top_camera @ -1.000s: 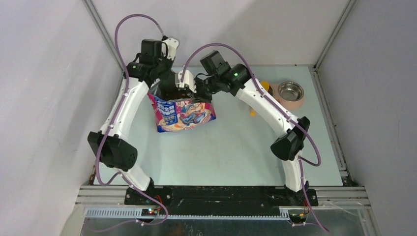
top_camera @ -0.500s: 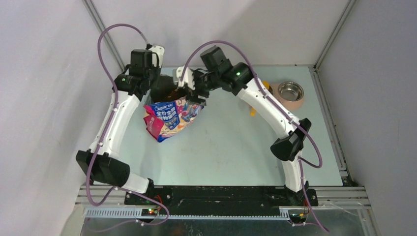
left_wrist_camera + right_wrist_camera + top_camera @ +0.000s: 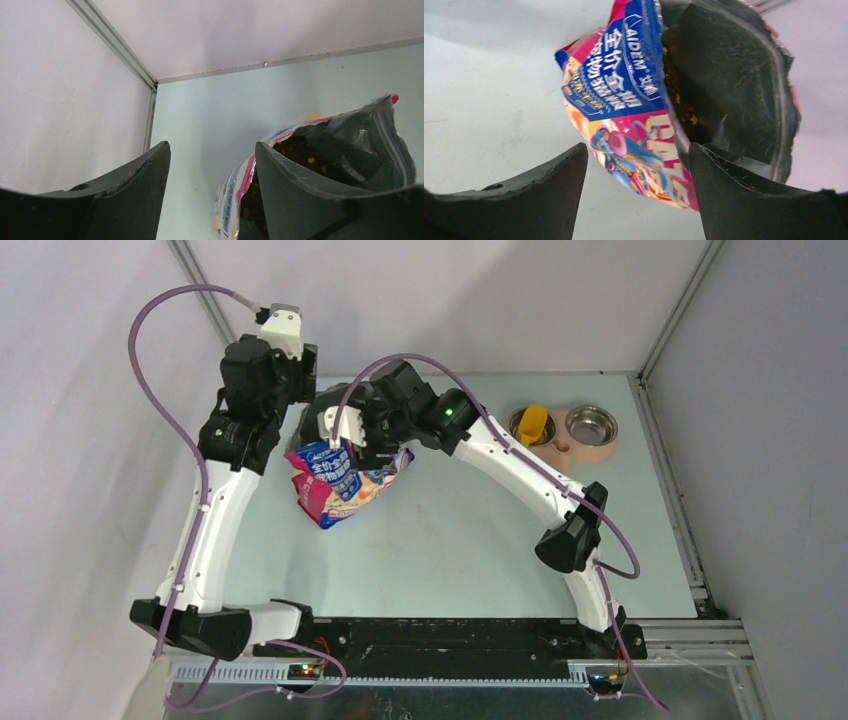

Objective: Serve the pet food
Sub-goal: Open the pet food bag at the center of the board, then pick up the spatula from the pet food bowl.

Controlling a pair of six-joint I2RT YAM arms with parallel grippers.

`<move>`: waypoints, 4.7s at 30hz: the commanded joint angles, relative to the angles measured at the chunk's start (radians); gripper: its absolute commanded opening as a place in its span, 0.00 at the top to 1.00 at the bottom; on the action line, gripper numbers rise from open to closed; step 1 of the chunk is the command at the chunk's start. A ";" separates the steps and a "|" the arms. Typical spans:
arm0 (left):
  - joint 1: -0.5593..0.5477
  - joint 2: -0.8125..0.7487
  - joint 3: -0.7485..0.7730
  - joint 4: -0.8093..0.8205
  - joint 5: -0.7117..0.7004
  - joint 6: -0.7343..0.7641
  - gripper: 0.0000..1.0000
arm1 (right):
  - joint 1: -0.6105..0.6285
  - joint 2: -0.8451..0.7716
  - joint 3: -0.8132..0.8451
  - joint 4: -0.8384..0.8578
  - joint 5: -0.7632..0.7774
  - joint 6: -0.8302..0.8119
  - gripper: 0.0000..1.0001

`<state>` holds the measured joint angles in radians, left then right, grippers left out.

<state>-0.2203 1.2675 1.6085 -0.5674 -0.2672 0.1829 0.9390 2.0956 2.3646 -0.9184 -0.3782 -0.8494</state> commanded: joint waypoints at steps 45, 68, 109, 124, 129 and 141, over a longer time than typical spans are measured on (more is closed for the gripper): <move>0.030 -0.229 -0.254 0.130 -0.072 0.109 0.19 | -0.088 -0.065 0.094 -0.016 -0.441 0.368 0.84; 0.172 -0.312 -0.294 0.093 0.019 0.091 0.03 | 0.001 0.093 0.146 0.123 -0.141 0.385 0.20; 0.105 -0.357 -0.173 -0.183 0.373 0.220 0.00 | -0.424 -0.560 -0.687 0.532 0.494 0.649 0.04; -0.319 -0.275 -0.225 -0.412 0.602 0.407 0.00 | -0.649 -0.404 -0.951 0.588 0.513 0.974 0.07; -0.421 -0.179 -0.252 -0.370 0.585 0.399 0.00 | -0.653 -0.378 -0.979 0.597 0.508 1.008 0.09; -0.515 -0.038 -0.276 -0.297 0.516 0.382 0.00 | -0.639 -0.344 -1.072 0.541 0.536 1.045 0.20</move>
<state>-0.7238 1.2282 1.3361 -0.9119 0.2642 0.5674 0.2882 1.7393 1.3422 -0.3855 0.1295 0.1761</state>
